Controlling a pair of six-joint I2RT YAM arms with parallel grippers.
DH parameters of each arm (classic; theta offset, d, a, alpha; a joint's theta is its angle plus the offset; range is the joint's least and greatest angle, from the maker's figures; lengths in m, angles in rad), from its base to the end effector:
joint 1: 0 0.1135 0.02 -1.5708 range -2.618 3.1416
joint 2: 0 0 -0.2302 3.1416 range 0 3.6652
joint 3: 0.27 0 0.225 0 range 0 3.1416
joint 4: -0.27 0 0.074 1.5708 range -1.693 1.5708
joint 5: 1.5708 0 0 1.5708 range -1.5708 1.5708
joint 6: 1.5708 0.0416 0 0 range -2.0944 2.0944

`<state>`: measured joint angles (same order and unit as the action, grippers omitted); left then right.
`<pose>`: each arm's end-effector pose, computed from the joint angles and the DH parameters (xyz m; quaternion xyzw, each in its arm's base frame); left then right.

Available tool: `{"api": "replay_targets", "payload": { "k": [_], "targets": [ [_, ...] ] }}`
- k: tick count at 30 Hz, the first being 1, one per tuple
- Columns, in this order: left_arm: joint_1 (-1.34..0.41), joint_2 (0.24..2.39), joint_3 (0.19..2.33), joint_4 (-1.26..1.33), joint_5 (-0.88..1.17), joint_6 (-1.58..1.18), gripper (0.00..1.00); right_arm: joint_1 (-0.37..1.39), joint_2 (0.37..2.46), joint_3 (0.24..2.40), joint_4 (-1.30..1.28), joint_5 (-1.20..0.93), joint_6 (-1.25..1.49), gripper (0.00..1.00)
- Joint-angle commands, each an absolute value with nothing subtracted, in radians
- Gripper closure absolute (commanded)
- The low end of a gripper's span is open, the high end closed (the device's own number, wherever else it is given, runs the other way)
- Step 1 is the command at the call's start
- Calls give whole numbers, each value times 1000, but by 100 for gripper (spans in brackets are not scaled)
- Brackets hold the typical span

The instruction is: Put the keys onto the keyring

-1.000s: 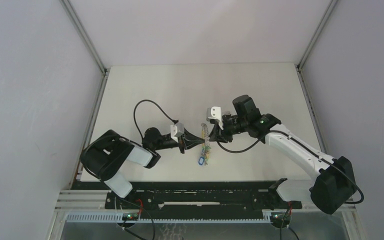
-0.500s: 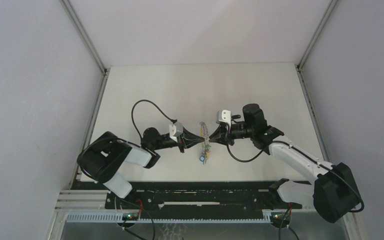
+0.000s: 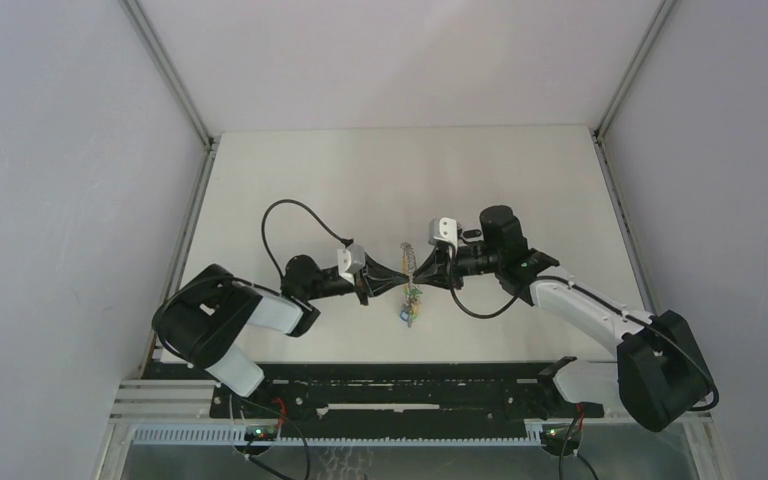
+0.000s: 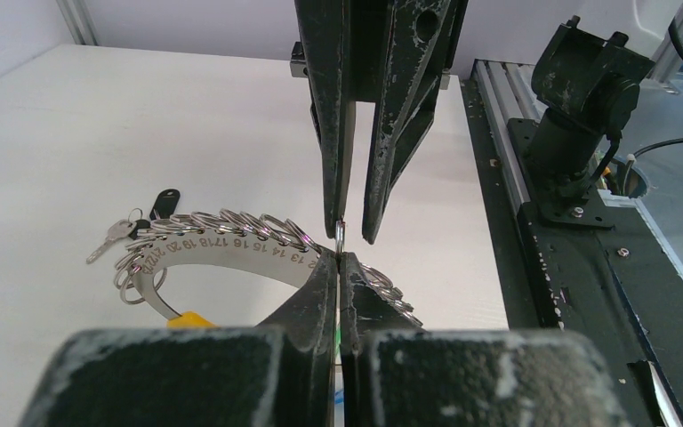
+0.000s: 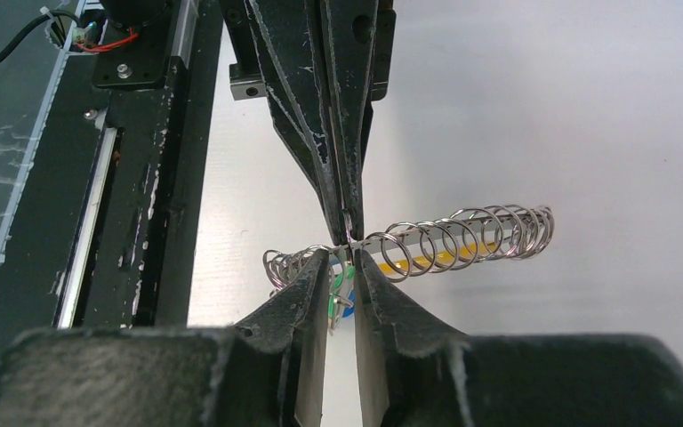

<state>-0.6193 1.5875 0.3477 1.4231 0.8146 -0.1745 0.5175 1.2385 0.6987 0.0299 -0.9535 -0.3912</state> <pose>0.1876 -0.1709 0.1768 0.4266 0.5055 -0.5065 0.5532 0.1982 0.1519 0.2233 -0.5450 0.5868 0.4234 0.4236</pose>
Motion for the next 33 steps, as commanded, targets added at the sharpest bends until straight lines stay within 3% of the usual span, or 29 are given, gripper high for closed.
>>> {"api": "replay_targets", "payload": {
  "k": [1,16,24,33],
  "targets": [
    [-614,1543,339,1476,805,-185,100,515,1246,700,94,-998,-368,85],
    [-620,1543,343,1475,810,-192,99,517,1302,764,-26,-1013,-405,100],
    [-618,1557,328,1476,811,-169,70,567,1287,921,-374,-800,-541,100],
    [-618,1578,335,1476,821,-173,62,662,1381,1111,-625,-589,-607,100]
  ]
}}
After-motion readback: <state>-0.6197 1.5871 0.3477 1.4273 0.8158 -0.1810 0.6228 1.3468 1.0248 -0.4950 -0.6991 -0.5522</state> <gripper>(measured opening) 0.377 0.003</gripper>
